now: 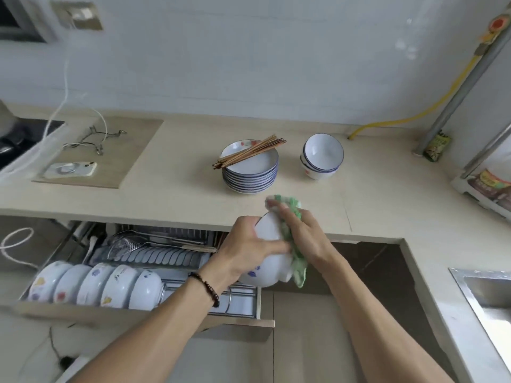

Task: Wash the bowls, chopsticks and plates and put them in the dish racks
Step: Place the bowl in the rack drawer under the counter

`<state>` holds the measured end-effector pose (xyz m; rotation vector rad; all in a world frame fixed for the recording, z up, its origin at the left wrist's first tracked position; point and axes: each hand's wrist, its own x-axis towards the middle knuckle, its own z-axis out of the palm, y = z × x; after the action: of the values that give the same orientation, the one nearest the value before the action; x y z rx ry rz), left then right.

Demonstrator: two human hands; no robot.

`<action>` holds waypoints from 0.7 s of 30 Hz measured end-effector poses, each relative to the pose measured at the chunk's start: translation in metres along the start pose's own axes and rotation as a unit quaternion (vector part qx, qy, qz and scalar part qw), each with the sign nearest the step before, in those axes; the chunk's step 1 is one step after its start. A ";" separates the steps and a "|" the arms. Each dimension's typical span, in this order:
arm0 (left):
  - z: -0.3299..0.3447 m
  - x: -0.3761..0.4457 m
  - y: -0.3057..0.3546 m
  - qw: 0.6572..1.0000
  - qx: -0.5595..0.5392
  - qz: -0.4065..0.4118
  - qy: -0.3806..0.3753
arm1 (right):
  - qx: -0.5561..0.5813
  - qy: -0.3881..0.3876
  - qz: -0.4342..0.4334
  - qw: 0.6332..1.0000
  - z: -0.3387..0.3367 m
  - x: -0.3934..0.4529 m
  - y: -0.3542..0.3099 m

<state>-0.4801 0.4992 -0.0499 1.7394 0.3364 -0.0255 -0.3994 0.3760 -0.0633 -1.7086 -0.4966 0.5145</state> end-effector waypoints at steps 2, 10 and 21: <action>-0.021 -0.002 -0.011 1.000 0.026 -0.008 0.011 | -0.062 -0.044 -0.051 0.996 0.030 -0.001 0.002; -0.087 -0.025 -0.053 0.978 -0.160 -0.053 0.126 | 0.329 0.019 0.226 0.916 0.095 0.040 0.034; -0.142 -0.004 -0.155 0.915 -0.170 -0.149 0.333 | 0.261 0.054 0.385 0.883 0.189 0.055 0.079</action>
<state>-0.5448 0.6599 -0.1698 1.2922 1.0435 0.3924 -0.4617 0.5429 -0.1786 -1.3393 0.4211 1.0084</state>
